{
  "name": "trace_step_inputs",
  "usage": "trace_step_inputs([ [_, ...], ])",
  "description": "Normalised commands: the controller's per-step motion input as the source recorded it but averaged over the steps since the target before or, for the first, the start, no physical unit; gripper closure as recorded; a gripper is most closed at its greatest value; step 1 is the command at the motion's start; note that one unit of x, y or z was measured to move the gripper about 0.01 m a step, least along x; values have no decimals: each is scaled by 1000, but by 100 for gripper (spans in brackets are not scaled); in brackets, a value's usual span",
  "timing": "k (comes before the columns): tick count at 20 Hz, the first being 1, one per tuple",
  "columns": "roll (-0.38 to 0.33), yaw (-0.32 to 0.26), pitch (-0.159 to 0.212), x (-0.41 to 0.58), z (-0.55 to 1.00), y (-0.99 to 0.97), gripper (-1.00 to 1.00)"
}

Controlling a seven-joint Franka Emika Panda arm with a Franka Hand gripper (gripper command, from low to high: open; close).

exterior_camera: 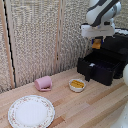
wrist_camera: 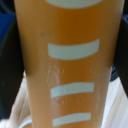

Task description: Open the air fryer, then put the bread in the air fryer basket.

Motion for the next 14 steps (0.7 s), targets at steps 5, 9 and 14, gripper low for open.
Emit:
trace_step_inputs([
  [5,38,-71,0,260,-332,-405,100],
  [9,55,-48,-19,271,-126,-461,100],
  [14,26,-22,-7,241,-194,-385,100],
])
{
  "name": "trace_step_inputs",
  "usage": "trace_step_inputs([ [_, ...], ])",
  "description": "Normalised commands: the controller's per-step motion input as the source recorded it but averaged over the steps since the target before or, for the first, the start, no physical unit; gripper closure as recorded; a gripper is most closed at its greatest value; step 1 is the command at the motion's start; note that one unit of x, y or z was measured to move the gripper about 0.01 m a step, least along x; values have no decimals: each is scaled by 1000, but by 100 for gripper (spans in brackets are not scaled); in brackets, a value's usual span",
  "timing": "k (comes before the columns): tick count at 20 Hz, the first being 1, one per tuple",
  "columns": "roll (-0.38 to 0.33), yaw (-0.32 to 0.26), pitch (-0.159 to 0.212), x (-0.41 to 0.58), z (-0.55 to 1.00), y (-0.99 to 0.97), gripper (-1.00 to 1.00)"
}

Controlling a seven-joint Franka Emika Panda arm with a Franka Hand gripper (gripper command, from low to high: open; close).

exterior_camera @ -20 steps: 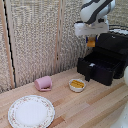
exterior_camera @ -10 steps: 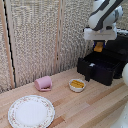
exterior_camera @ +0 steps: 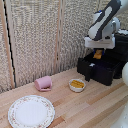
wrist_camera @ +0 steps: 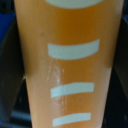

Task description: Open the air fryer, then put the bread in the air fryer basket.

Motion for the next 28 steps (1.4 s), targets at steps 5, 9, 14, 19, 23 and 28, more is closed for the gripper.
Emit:
trace_step_inputs([
  [5,0,0,42,120,-290,-125,100],
  [9,-1,-6,4,4,-256,-88,100],
  [14,26,-7,-2,64,11,-218,-100],
  [19,39,0,0,54,394,-135,-100],
  [23,-5,2,21,14,854,66,-100],
  [28,7,-16,-54,68,859,107,-100],
])
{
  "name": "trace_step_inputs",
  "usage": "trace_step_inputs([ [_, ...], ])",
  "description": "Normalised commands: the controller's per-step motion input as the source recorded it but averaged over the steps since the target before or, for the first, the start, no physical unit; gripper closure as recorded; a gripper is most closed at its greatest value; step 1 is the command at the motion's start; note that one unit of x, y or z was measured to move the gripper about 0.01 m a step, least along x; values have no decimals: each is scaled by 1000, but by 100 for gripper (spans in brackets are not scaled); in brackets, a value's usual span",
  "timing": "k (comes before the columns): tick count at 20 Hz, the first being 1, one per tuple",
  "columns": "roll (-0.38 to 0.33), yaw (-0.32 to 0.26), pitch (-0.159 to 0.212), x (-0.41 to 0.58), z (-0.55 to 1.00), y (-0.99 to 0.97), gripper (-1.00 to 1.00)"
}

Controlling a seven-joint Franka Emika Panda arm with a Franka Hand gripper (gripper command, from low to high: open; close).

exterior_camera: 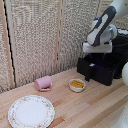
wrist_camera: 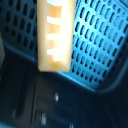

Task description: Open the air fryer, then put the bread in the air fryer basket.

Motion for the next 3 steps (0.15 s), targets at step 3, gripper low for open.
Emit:
trace_step_inputs([
  [3,-12,-27,-11,72,501,108,-100],
])
